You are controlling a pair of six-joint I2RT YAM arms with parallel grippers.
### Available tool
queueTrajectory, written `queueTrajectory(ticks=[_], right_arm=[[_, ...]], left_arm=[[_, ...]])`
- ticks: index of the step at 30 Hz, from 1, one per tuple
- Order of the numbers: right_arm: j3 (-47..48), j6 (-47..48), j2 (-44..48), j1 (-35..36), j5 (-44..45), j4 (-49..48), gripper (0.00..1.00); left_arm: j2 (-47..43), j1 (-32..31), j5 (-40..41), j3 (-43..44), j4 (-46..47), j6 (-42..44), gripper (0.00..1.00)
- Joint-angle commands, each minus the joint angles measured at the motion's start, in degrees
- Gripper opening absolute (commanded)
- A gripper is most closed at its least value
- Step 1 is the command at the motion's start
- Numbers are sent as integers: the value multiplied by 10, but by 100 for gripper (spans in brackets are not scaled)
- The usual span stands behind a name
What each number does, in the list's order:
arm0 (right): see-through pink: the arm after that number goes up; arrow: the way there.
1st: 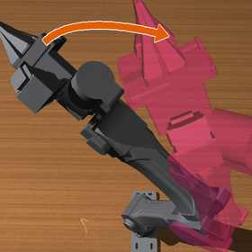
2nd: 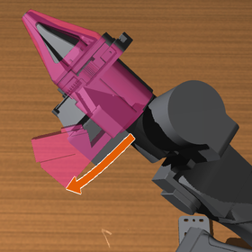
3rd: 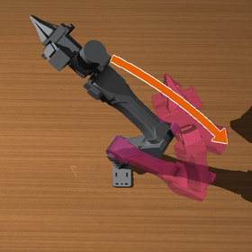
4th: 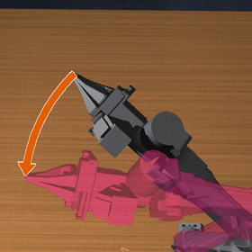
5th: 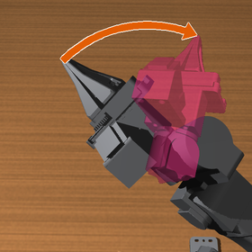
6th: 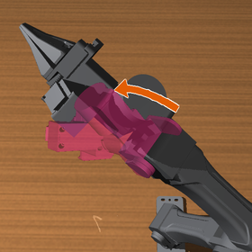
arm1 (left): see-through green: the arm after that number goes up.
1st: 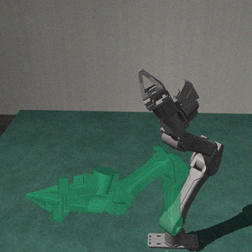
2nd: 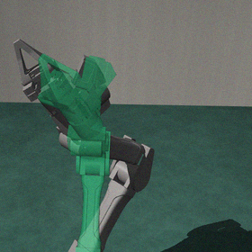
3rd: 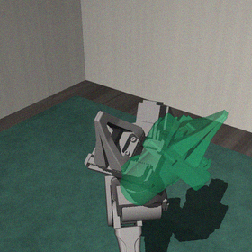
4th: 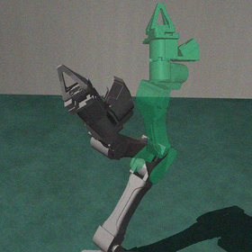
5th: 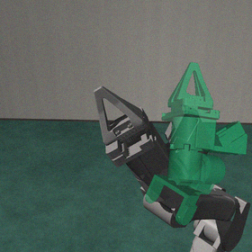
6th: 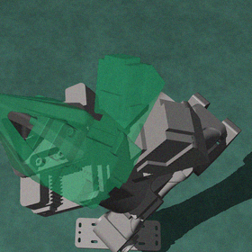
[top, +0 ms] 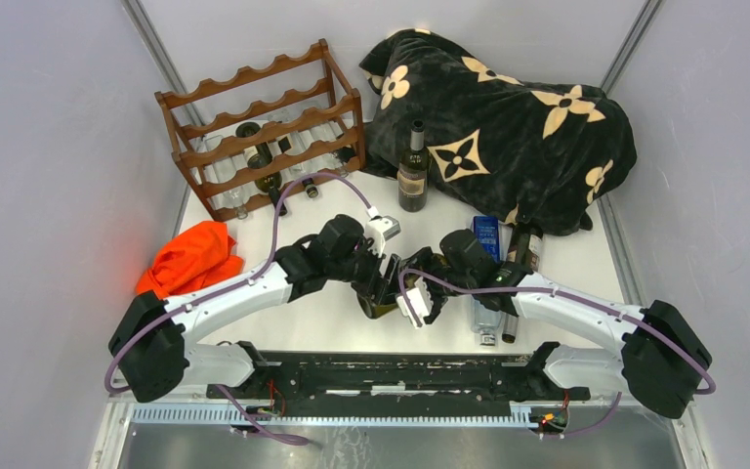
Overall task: Put the wine bottle on the wine rack
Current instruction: Pick up the wine bottle from the center of the board.
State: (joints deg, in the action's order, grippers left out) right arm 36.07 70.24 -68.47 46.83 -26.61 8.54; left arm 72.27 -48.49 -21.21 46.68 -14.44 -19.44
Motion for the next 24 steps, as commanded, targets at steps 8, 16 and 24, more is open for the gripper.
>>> queueTrajectory(ticks=[8,16,24], right_arm=[[15,-47,29,-13,-50,-24,0],[12,-47,29,-34,-78,-20,0],[9,-37,15,-34,-60,-18,0]], left_arm=[[-52,5,38,42,76,-53,65],[-46,5,25,23,65,-46,84],[-9,5,28,45,39,-35,89]])
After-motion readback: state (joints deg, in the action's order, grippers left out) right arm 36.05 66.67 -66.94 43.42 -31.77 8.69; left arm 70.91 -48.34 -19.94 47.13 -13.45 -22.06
